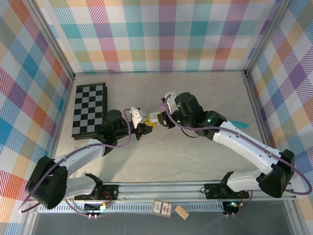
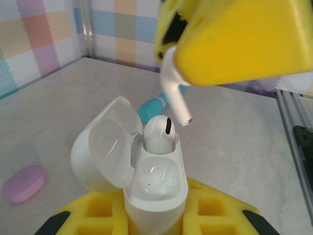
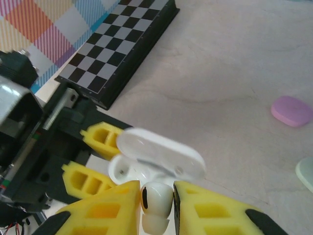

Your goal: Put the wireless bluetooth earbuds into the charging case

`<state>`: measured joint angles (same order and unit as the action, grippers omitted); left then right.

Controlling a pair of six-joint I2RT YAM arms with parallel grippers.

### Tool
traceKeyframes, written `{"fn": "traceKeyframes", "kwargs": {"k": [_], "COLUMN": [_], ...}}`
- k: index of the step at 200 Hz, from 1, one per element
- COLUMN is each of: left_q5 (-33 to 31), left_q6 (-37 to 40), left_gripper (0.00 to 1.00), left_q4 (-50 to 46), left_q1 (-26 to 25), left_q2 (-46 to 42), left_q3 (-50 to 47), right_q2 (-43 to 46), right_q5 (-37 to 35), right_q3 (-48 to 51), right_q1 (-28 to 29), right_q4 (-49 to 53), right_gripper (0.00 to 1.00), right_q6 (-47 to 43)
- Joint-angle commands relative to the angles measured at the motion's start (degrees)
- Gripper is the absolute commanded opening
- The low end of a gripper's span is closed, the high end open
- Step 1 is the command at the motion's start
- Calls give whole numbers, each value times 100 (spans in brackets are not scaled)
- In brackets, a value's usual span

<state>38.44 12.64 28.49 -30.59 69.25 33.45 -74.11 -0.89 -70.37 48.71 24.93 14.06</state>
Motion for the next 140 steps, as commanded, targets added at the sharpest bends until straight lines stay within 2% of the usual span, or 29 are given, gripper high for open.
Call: {"fn": "traceKeyframes", "kwargs": {"k": [1, 140], "left_q5": [313, 374], "left_q6": [145, -443], "left_gripper": [19, 19], "left_q4": [-5, 564], "left_q1": [-122, -149], "left_q2": [69, 264], "left_q3": [192, 302], "right_q2": [-106, -398], "right_q5": [315, 625], "right_q3": [-87, -3], "right_q1": [-20, -24], "right_q4": [-310, -333], "right_gripper": [24, 24], "right_q6": [-141, -130]}}
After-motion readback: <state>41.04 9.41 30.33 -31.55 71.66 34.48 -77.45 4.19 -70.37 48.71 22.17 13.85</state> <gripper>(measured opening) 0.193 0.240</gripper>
